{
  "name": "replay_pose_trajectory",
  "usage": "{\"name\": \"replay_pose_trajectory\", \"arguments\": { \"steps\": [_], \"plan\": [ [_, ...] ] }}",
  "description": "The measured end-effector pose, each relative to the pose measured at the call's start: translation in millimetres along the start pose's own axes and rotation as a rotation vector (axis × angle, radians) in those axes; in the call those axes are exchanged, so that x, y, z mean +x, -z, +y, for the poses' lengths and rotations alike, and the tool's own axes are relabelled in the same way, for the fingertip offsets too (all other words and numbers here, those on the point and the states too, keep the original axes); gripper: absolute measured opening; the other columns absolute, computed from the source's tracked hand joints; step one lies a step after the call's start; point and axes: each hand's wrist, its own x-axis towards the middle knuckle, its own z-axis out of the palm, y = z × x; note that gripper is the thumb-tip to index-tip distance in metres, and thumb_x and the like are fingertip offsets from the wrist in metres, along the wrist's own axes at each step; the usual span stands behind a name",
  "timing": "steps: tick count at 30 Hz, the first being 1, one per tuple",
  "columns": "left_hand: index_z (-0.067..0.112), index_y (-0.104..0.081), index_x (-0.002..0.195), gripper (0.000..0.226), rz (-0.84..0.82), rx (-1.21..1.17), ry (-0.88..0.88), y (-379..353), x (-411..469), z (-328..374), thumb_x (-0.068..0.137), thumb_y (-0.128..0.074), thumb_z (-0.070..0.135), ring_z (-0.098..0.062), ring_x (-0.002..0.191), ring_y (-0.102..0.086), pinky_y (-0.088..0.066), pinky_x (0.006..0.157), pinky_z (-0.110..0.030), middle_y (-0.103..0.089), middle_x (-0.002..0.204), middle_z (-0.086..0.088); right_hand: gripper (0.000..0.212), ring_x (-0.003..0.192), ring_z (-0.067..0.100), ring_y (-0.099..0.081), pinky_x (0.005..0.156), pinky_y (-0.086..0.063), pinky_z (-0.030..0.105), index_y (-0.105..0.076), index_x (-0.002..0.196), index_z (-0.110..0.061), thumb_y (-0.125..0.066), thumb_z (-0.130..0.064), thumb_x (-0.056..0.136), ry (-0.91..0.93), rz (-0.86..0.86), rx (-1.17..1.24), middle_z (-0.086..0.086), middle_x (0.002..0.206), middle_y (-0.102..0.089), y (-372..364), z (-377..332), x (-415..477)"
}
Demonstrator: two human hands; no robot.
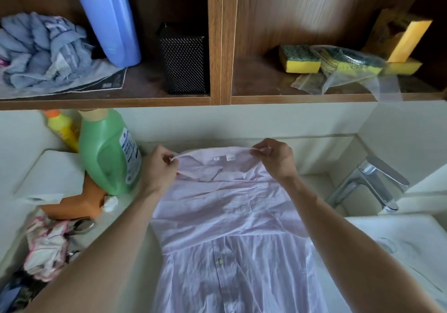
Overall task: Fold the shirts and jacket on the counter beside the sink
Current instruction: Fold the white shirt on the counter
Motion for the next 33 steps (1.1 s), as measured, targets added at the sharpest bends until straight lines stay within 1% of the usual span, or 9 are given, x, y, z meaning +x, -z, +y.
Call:
{"name": "replay_pose_trajectory", "arguments": {
  "steps": [6,10,14,17,21,24,27,30,33],
  "plan": [
    [0.018,-0.059,0.078,0.021,-0.174,0.035,0.165,11,-88,-45,0.084,-0.065,-0.001,-0.019,0.061,-0.072,-0.062,0.057,-0.044,-0.067,0.081,-0.005,0.005,0.066,0.021,-0.068,0.071,-0.060,0.037,-0.072,0.079,-0.002,-0.077,-0.002,0.082,-0.215,-0.182,0.401,0.008,0.073,-0.071,13,31,-86],
    [0.016,-0.060,0.070,0.017,-0.262,0.136,0.157,14,-123,-61,0.073,-0.069,0.001,-0.024,0.064,-0.068,-0.056,0.060,-0.036,-0.068,0.070,-0.005,0.021,0.067,0.025,-0.071,0.066,-0.061,0.032,-0.072,0.080,0.001,-0.069,-0.015,0.092,-0.375,-0.080,0.465,0.013,0.075,-0.067,-1,61,-135],
    [0.013,-0.054,0.067,0.022,-0.316,0.219,0.029,16,-141,-66,0.068,-0.074,0.004,-0.013,0.057,-0.051,-0.037,0.049,-0.018,-0.057,0.065,-0.001,0.004,0.070,0.024,-0.067,0.064,-0.060,0.030,-0.071,0.092,-0.003,-0.067,-0.001,0.090,-0.397,-0.044,0.389,0.014,0.087,-0.065,-16,77,-158],
    [0.018,-0.049,0.070,0.029,-0.445,0.361,-0.008,18,-149,-66,0.075,-0.076,0.027,-0.009,0.057,-0.044,-0.033,0.052,-0.020,-0.051,0.070,0.005,0.015,0.073,0.027,-0.064,0.070,-0.061,0.047,-0.066,0.100,-0.003,-0.071,0.000,0.086,-0.478,-0.029,0.255,0.016,0.094,-0.064,-22,82,-161],
    [0.024,-0.048,0.065,0.051,-0.745,0.538,0.030,27,-145,-53,0.077,-0.063,0.071,-0.007,0.052,-0.044,-0.036,0.055,-0.027,-0.049,0.061,0.011,0.025,0.080,0.027,-0.062,0.070,-0.053,0.039,-0.059,0.090,-0.016,-0.072,-0.036,0.084,-0.446,-0.061,-0.243,0.004,0.090,-0.064,-20,79,-149],
    [0.022,-0.059,0.071,0.033,-0.508,0.313,-0.181,25,-132,-35,0.086,-0.071,0.048,-0.009,0.060,-0.054,-0.050,0.062,-0.033,-0.057,0.068,0.011,0.030,0.089,0.027,-0.060,0.068,-0.041,0.033,-0.055,0.090,-0.021,-0.069,-0.047,0.084,-0.293,0.030,-0.420,-0.002,0.093,-0.053,-28,66,-134],
    [0.019,-0.063,0.111,0.036,-0.195,0.423,-0.275,10,-119,-31,0.081,-0.081,0.027,-0.023,0.099,-0.057,-0.052,0.082,-0.039,-0.052,0.116,-0.002,0.037,0.096,0.029,-0.057,0.070,-0.043,0.034,-0.056,0.104,-0.021,-0.074,-0.044,0.082,-0.188,0.114,-0.387,0.002,0.107,-0.049,-43,60,-120],
    [0.023,-0.043,0.138,0.074,-0.150,0.303,0.116,-1,-107,-39,0.077,-0.083,0.038,-0.033,0.126,-0.039,-0.045,0.096,-0.038,-0.024,0.143,-0.014,0.054,0.104,0.028,-0.050,0.087,-0.046,0.035,-0.053,0.119,-0.021,-0.077,-0.046,0.077,-0.411,0.190,-0.160,0.010,0.124,-0.042,-46,66,-105],
    [0.023,-0.042,0.142,0.080,-0.017,-0.073,0.469,-2,-89,-50,0.076,-0.083,0.045,-0.028,0.109,-0.047,-0.047,0.083,-0.030,-0.023,0.144,-0.017,0.041,0.093,0.027,-0.055,0.088,-0.051,0.035,-0.054,0.111,-0.023,-0.074,-0.045,0.082,-0.583,0.235,0.028,0.011,0.123,-0.045,-37,75,-87]
  ]
}}
